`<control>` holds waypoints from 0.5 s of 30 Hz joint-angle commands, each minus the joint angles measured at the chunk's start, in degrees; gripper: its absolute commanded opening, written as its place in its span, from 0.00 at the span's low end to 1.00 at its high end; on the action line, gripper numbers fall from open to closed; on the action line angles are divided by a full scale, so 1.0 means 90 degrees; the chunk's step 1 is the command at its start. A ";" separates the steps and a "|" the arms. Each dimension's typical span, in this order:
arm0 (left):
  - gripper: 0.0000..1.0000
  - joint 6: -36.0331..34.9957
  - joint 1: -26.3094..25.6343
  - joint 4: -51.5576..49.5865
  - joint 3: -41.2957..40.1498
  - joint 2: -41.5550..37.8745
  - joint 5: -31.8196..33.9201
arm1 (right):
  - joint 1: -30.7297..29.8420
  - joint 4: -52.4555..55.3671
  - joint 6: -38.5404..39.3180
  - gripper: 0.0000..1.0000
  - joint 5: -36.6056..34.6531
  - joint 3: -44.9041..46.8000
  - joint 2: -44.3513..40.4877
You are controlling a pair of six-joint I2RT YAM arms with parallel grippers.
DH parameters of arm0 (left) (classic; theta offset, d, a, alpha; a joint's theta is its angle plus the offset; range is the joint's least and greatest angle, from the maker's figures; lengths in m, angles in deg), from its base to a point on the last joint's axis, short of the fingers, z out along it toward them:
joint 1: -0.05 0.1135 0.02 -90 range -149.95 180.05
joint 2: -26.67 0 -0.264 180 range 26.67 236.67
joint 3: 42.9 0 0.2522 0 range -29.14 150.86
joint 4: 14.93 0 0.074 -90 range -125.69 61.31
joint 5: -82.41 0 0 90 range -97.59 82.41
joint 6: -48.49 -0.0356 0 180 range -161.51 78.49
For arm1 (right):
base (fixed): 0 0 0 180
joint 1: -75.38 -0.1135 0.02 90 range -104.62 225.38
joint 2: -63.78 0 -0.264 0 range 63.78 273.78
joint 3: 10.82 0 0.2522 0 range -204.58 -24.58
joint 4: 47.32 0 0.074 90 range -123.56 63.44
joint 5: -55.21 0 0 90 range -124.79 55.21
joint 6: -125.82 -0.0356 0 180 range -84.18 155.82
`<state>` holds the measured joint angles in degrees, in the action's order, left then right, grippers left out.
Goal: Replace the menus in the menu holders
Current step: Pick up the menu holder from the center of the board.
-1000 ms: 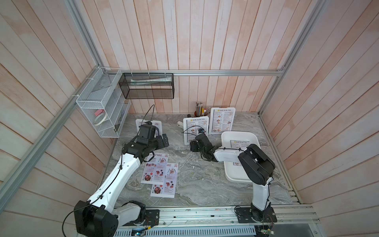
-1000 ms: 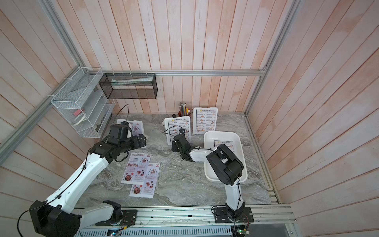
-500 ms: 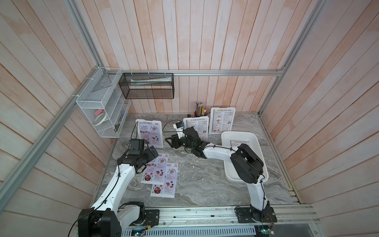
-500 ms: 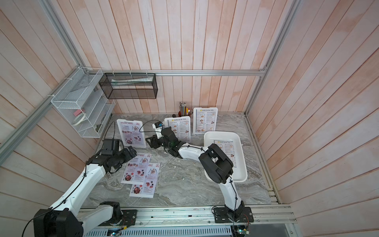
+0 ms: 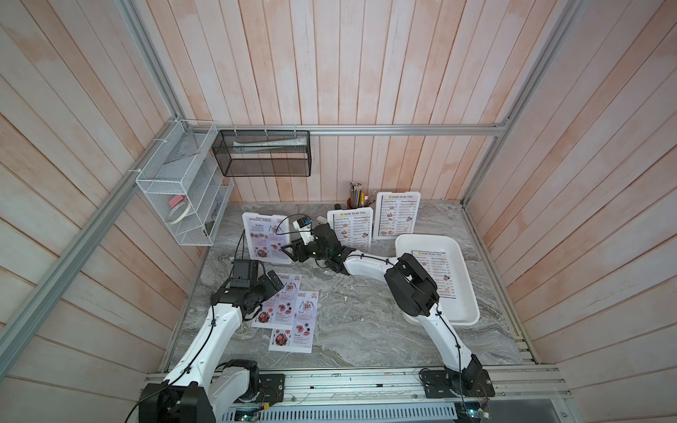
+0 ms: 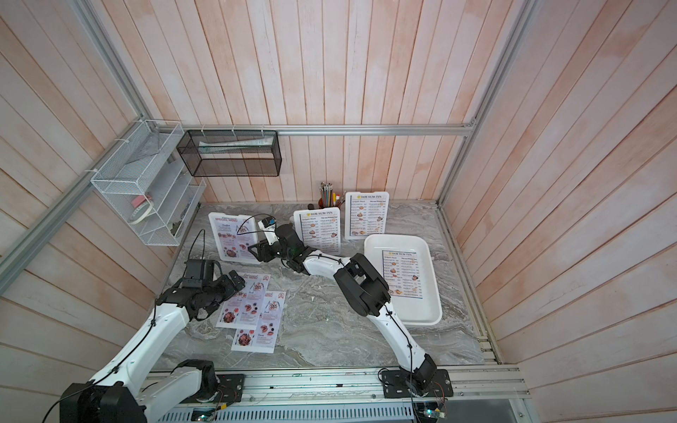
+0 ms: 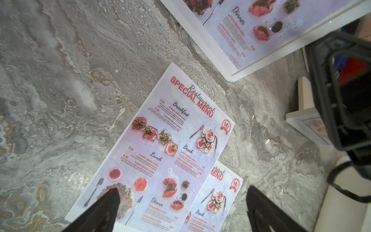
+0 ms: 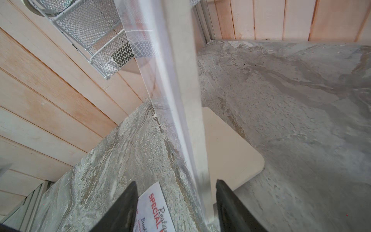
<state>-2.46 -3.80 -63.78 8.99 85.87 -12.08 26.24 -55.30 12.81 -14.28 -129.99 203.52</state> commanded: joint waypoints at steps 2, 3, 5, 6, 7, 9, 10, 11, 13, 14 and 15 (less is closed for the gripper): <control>1.00 -0.0119 0.0028 -0.0026 0.0148 -0.0111 -0.0021 | -0.0021 0.0413 -0.0091 0.61 0.0196 -0.0814 0.0454; 1.00 -0.0138 0.0034 -0.0031 0.0163 -0.0111 -0.0019 | -0.0018 0.0460 -0.0100 0.60 0.0199 -0.0944 0.0532; 1.00 -0.0194 0.0033 -0.0056 0.0205 -0.0095 0.0010 | -0.0023 0.0513 -0.0118 0.57 0.0245 -0.1183 0.0668; 1.00 -0.0220 0.0028 -0.0065 0.0224 -0.0097 0.0030 | -0.0026 0.0520 -0.0129 0.55 0.0259 -0.1242 0.0701; 1.00 -0.0243 0.0028 -0.0070 0.0252 -0.0093 0.0059 | -0.0034 0.0498 -0.0140 0.53 0.0278 -0.1266 0.0706; 1.00 -0.0283 0.0027 -0.0075 0.0265 -0.0088 0.0108 | -0.0064 0.0469 -0.0116 0.49 0.0265 -0.1243 0.0676; 1.00 -0.0286 0.0033 -0.0066 0.0268 -0.0091 0.0128 | -0.0092 0.0486 -0.0068 0.48 0.0222 -0.1212 0.0634; 1.00 -0.0285 0.0031 -0.0048 0.0257 -0.0090 0.0128 | -0.0115 0.0486 -0.0018 0.47 0.0179 -0.1151 0.0578; 1.00 -0.0283 0.0038 -0.0003 0.0236 -0.0077 0.0111 | -0.0153 0.0371 0.0083 0.44 0.0050 -0.0907 0.0424; 1.00 -0.0285 0.0038 0.0019 0.0219 -0.0079 0.0106 | -0.0165 0.0269 0.0111 0.43 -0.0017 -0.0752 0.0318; 1.00 -0.0285 0.0031 0.0036 0.0207 -0.0063 0.0106 | -0.0176 0.0181 0.0138 0.42 -0.0058 -0.0615 0.0238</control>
<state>-3.99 -3.74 -63.83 9.88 85.58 -11.67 25.67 -52.70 12.55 -13.71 -138.10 208.26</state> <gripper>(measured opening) 0.999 0.422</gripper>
